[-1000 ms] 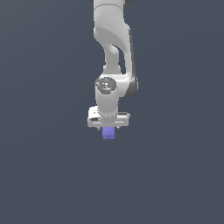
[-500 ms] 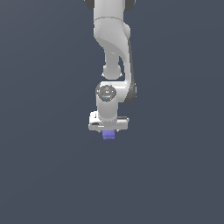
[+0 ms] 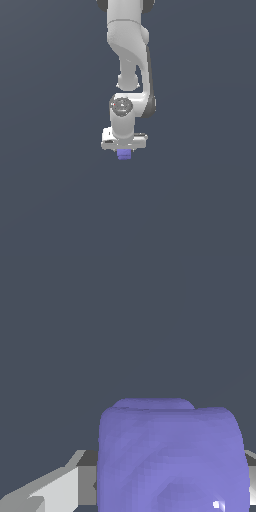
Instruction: Pick up the object and move it to a goal position.
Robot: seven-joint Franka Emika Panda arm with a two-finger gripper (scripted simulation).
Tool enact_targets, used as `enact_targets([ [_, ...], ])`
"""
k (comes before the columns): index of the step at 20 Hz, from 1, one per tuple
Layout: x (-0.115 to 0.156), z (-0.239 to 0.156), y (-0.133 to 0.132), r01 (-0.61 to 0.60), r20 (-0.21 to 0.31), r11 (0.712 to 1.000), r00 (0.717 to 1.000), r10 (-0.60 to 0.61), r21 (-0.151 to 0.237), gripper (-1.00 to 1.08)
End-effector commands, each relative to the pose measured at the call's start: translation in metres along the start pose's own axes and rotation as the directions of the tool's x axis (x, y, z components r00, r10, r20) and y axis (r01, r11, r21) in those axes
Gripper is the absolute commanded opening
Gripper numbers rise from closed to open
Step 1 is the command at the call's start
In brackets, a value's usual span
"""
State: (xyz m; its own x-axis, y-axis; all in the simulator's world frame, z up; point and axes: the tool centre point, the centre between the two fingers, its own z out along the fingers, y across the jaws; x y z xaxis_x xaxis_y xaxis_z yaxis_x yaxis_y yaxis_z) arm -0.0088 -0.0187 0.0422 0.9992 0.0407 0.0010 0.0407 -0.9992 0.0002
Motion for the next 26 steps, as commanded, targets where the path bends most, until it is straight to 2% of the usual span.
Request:
enact_targets([
  [1, 0.0, 0.0, 0.0, 0.0, 0.0, 1.0, 1.0, 0.0, 0.0, -1.0],
  [6, 0.0, -0.008, 0.007, 0.0, 0.0, 1.0, 1.0, 0.0, 0.0, -1.0],
  [11, 0.0, -0.032, 0.027, 0.0, 0.0, 1.0, 1.0, 0.0, 0.0, -1.0],
  [26, 0.004, -0.157, 0.132, 0.0, 0.0, 1.0, 1.0, 0.0, 0.001, -1.0],
])
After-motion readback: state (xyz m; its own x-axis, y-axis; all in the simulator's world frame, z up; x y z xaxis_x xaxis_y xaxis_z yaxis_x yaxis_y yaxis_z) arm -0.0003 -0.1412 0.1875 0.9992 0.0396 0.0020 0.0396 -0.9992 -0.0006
